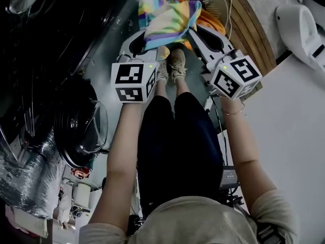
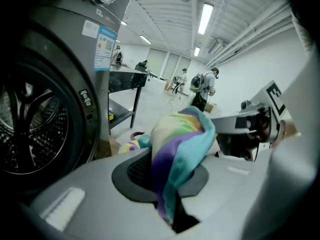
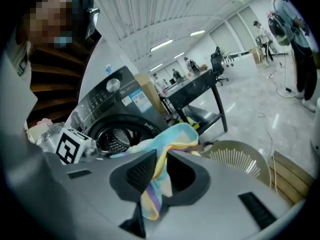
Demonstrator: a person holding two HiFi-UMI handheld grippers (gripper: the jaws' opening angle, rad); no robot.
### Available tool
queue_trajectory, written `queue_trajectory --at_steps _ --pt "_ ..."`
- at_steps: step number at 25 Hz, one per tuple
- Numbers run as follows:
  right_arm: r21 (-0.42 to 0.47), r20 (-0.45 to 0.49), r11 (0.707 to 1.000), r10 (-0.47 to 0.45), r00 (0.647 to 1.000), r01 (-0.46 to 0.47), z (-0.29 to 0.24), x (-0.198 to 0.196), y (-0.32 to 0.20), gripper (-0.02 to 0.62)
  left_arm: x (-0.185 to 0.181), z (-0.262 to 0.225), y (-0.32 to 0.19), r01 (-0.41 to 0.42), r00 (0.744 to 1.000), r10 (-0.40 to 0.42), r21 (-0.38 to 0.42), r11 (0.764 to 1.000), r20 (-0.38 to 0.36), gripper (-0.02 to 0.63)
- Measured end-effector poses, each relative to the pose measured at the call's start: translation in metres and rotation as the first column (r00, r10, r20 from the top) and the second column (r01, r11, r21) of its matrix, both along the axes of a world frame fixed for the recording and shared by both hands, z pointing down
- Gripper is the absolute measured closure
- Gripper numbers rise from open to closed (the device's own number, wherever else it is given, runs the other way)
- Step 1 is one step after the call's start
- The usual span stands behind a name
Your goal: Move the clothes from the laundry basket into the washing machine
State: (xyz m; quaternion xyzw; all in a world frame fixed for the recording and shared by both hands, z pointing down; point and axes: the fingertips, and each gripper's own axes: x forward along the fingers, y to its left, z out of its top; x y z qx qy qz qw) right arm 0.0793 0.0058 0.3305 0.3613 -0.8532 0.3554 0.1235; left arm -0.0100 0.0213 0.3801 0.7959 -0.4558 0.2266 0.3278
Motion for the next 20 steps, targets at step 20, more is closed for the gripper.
queue_trajectory --at_steps 20 --pt "-0.345 -0.074 0.935 -0.110 0.991 0.078 0.211 -0.056 -0.020 0.299 -0.086 -0.027 0.030 0.117 0.989 -0.113 -0.030 0.993 0.098 0.560"
